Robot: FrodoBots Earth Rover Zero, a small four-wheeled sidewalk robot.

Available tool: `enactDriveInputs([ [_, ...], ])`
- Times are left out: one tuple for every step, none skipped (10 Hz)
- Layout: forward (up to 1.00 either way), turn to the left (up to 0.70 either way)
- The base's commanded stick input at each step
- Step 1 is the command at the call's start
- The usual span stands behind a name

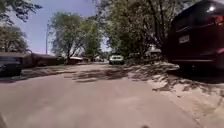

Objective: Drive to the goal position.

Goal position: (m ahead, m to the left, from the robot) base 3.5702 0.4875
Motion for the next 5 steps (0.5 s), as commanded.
enactDriveInputs([
  [0.7, 0.0],
  [0.7, 0.0],
  [0.7, 0.0],
  [0.7, 0.0],
  [0.7, 0.0],
])
